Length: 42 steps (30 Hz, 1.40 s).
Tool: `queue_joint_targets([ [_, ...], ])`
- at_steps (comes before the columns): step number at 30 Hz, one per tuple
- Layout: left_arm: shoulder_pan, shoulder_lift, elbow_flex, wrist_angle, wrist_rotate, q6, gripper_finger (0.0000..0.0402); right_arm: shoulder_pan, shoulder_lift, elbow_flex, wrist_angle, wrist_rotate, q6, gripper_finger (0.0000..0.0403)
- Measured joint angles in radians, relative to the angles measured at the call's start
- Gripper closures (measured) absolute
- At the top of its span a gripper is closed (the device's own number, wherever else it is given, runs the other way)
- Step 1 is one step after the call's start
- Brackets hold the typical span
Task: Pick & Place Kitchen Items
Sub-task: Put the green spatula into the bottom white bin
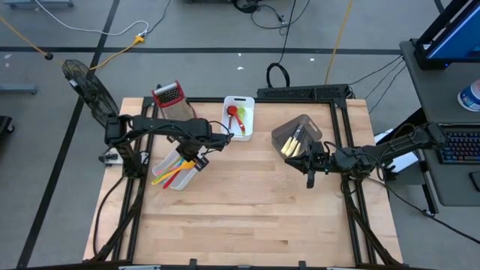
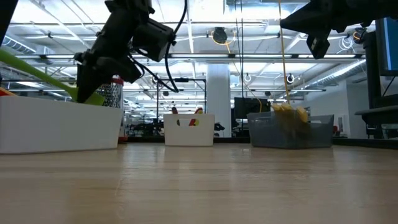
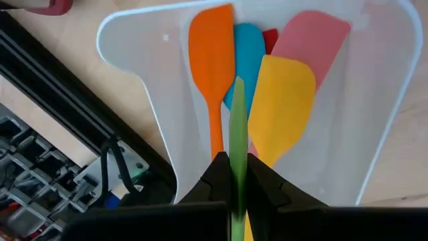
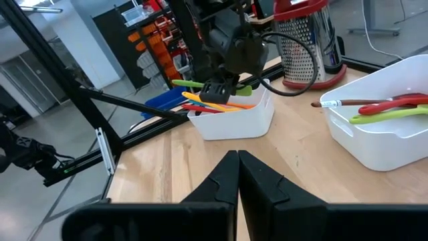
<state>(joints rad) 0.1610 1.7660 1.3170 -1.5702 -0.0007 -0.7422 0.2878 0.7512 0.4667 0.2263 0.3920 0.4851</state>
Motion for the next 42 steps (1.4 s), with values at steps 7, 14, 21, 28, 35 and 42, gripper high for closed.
queue_joint_targets([
  [7, 0.004, 0.000, -0.039, 0.061, 0.002, -0.019, 0.0394, 0.000, 0.000, 0.000, 0.000, 0.000, 0.000, 0.0399],
  [14, 0.006, -0.001, -0.112, 0.067, 0.007, -0.023, 0.0394, 0.000, 0.000, 0.000, 0.000, -0.001, 0.001, 0.0399],
  [21, 0.007, -0.001, -0.122, 0.131, 0.003, -0.023, 0.0387, 0.000, 0.000, 0.000, 0.000, -0.001, 0.000, 0.0399],
  [28, 0.009, -0.001, -0.122, 0.129, 0.002, -0.014, 0.0388, 0.000, 0.000, 0.000, 0.000, -0.001, 0.000, 0.0399],
  [35, 0.009, -0.001, -0.122, 0.133, 0.024, 0.008, 0.0360, 0.000, 0.000, 0.000, 0.000, -0.001, 0.000, 0.0399],
  [42, 0.009, -0.001, -0.122, 0.135, 0.026, 0.005, 0.0356, 0.000, 0.000, 0.000, 0.000, -0.001, -0.001, 0.0399],
])
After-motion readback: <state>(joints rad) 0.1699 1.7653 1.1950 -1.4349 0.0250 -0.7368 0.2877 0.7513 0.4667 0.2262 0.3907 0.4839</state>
